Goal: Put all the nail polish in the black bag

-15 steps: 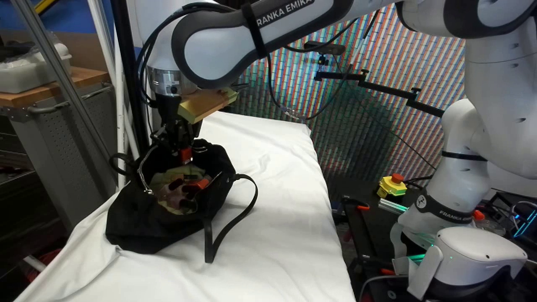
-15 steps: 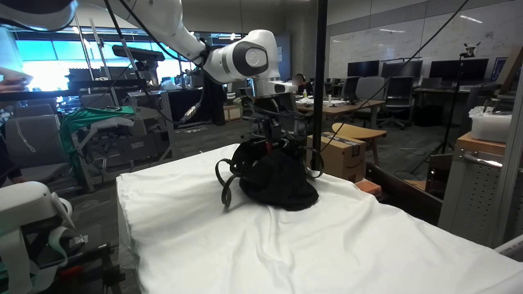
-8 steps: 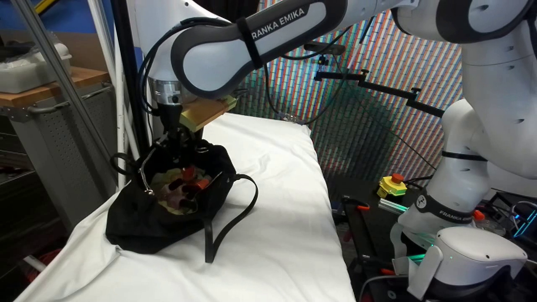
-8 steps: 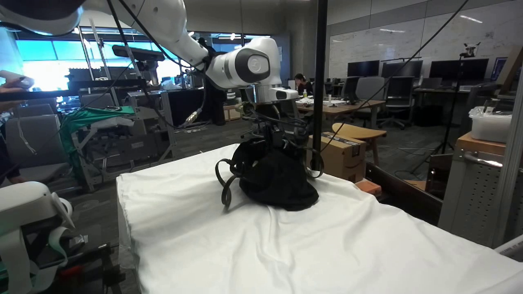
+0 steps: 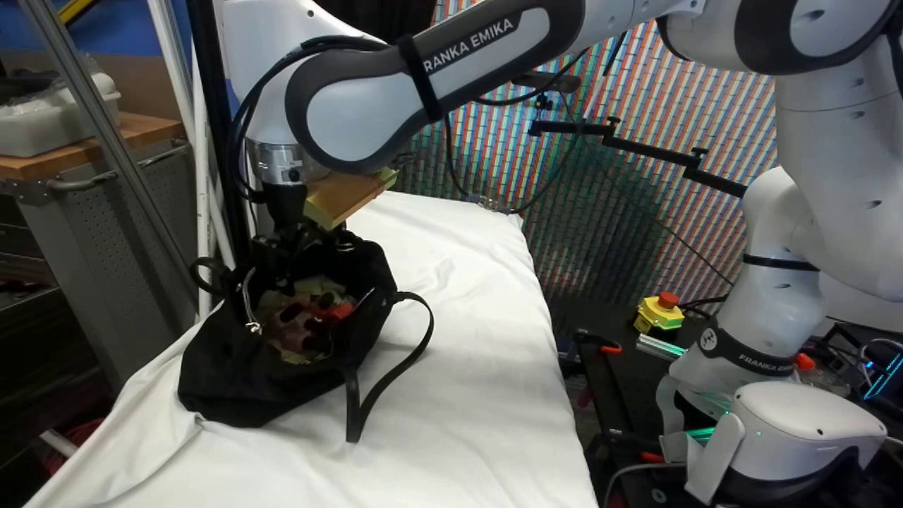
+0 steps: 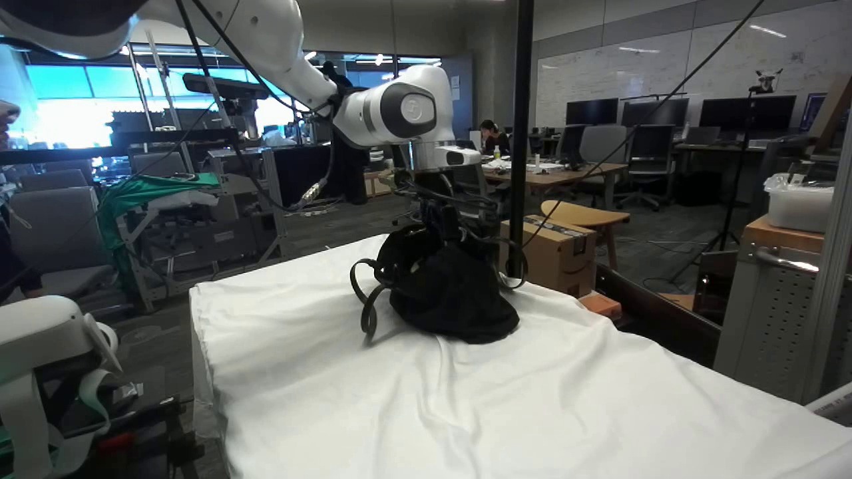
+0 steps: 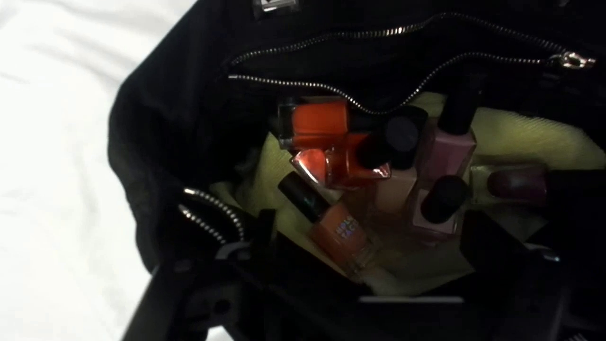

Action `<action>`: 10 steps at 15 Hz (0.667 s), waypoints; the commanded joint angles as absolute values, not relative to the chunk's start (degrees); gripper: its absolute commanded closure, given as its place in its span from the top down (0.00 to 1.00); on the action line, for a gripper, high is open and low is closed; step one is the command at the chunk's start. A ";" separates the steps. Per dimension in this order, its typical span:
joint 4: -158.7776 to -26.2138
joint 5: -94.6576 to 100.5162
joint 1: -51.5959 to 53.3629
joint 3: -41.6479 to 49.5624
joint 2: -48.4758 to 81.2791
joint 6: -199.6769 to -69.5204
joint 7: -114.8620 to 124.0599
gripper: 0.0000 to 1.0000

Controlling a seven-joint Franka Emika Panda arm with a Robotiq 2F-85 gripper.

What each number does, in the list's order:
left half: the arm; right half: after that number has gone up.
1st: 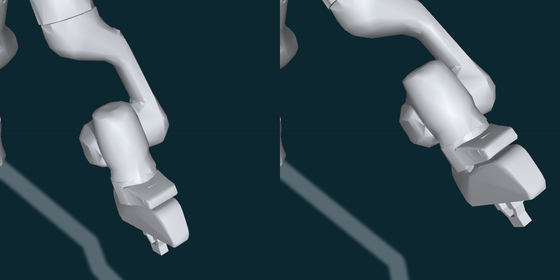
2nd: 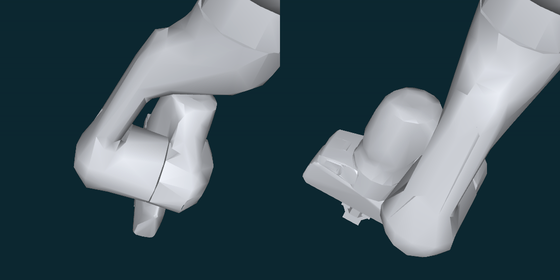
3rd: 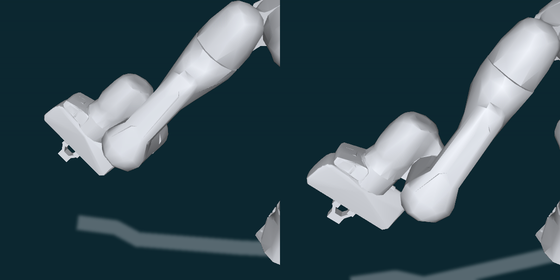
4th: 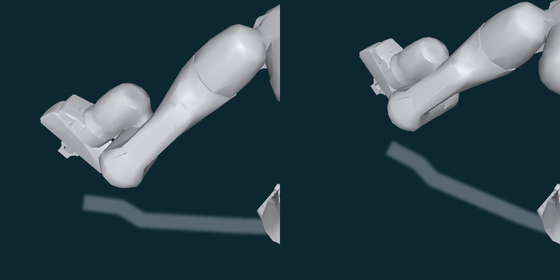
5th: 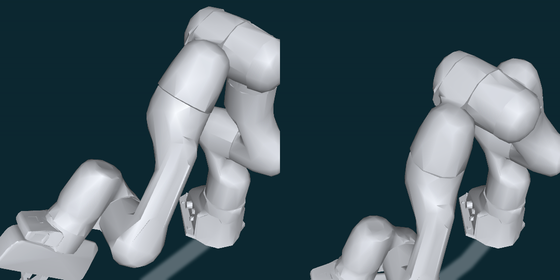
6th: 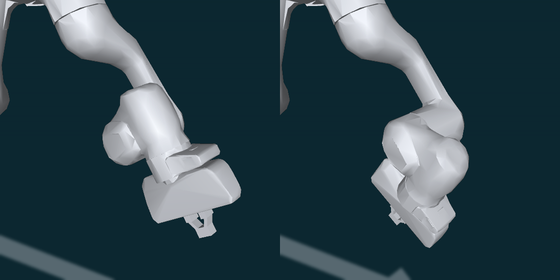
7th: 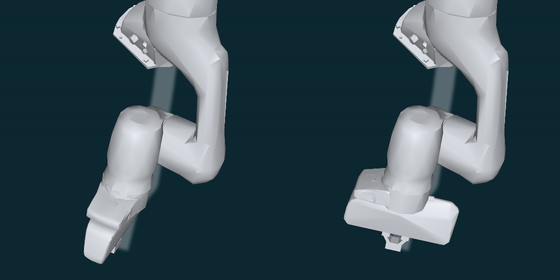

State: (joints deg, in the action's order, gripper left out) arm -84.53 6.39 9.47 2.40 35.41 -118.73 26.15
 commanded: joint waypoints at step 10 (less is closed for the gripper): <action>-112.13 0.87 9.85 -6.88 9.37 -115.43 9.07 1.00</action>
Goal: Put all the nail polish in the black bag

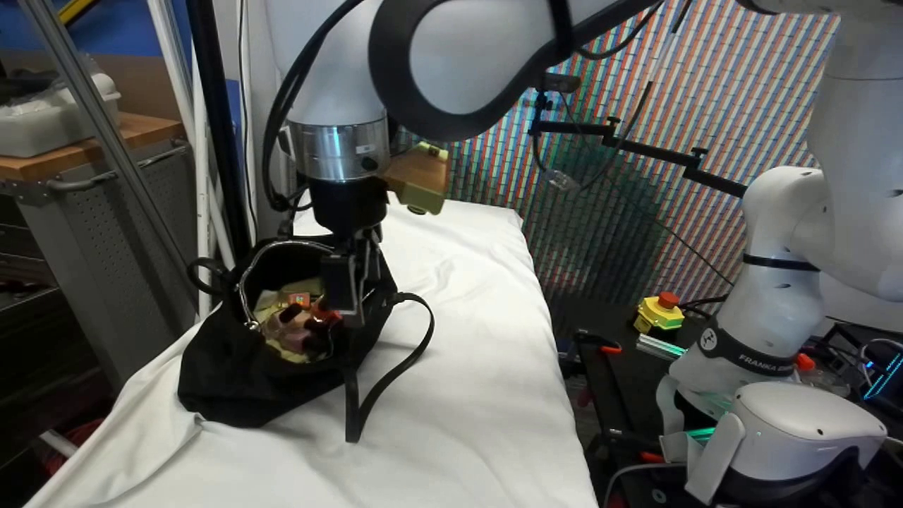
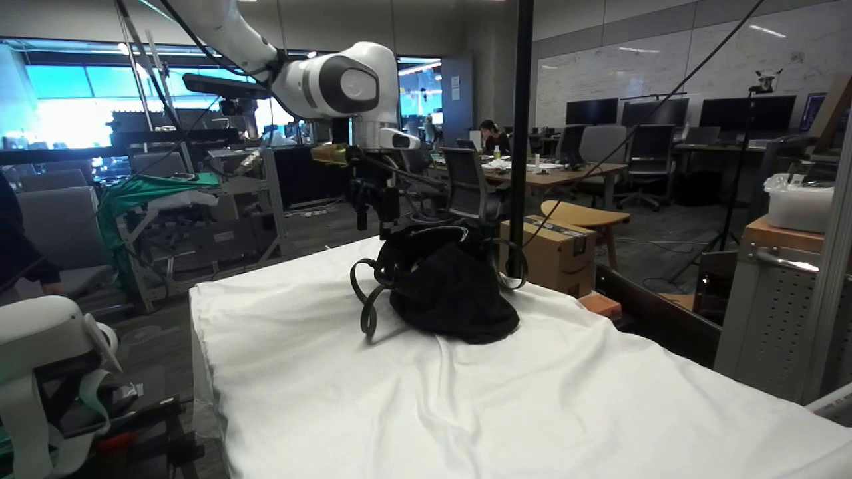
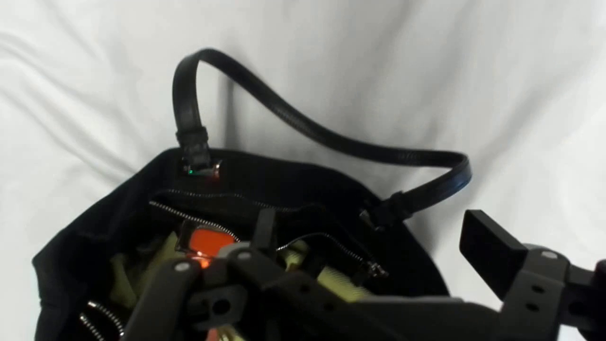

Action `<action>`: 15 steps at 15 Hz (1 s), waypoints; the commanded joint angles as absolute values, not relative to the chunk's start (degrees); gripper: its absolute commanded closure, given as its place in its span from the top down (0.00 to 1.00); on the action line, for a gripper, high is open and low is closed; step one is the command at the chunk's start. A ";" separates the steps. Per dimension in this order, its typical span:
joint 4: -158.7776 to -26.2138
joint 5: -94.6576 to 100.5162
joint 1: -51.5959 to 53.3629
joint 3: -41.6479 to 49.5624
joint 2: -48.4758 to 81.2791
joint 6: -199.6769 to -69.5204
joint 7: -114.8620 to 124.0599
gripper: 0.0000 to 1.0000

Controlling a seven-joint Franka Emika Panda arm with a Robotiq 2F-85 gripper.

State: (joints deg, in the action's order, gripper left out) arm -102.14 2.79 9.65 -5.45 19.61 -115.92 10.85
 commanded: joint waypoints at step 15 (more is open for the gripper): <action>-139.10 1.92 10.80 -11.30 -27.75 -114.98 10.30 1.00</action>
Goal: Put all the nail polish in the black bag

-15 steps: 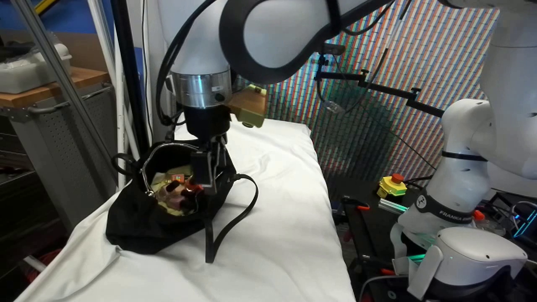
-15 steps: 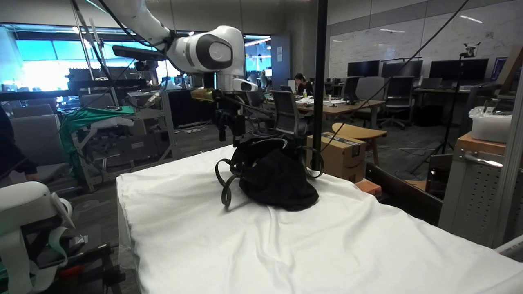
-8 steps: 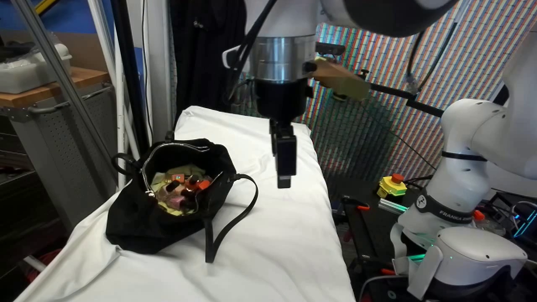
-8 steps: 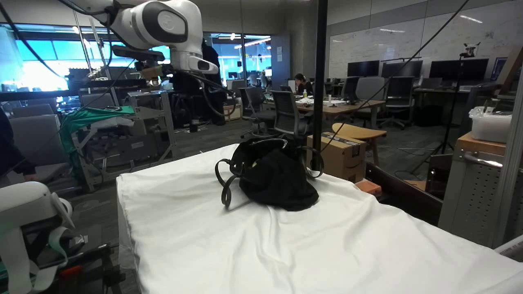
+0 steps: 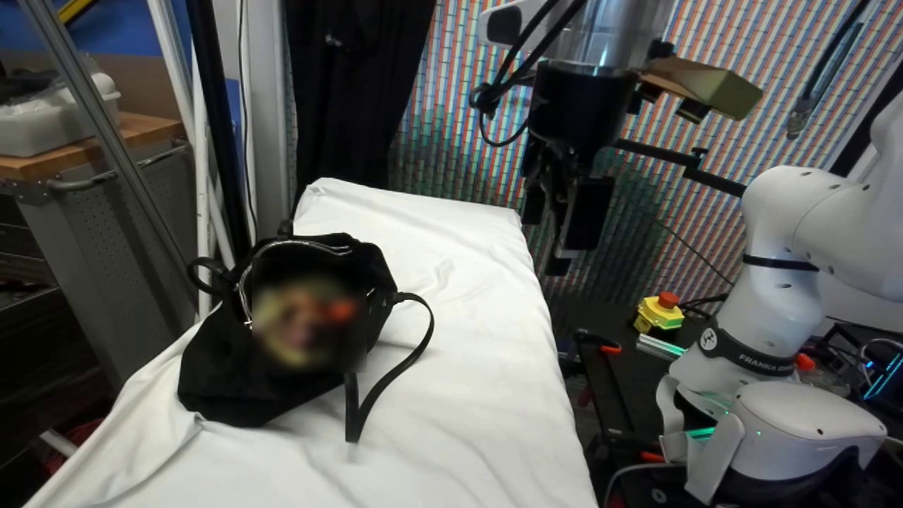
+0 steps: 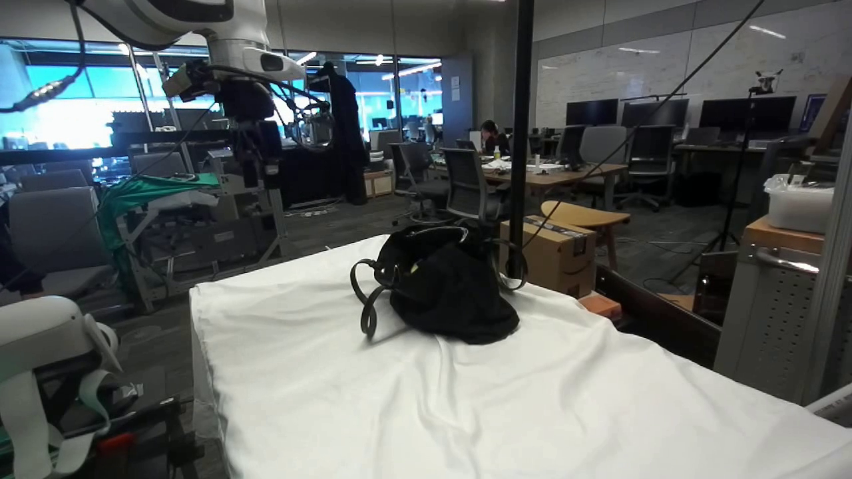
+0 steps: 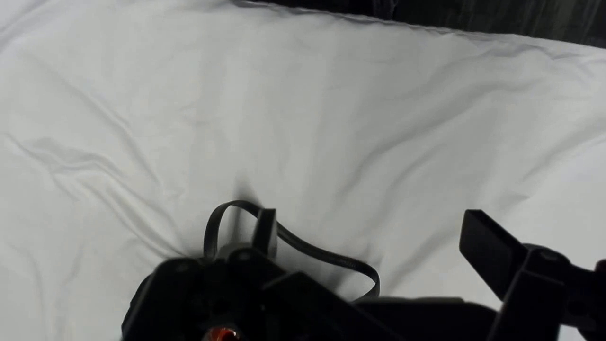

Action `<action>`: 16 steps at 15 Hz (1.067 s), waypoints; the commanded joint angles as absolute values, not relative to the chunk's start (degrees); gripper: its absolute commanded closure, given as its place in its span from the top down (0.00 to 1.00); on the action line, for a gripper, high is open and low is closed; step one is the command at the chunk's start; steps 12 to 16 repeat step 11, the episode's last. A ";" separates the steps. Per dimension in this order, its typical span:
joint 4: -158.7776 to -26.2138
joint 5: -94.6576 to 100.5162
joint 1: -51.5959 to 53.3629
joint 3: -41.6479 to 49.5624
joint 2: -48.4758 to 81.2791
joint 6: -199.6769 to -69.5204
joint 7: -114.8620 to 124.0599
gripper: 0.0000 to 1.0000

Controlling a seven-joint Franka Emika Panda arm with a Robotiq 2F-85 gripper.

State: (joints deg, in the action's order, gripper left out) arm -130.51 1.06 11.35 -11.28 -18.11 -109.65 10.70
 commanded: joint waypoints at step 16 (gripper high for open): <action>-145.57 1.61 10.39 -11.38 -33.71 -117.03 10.23 1.00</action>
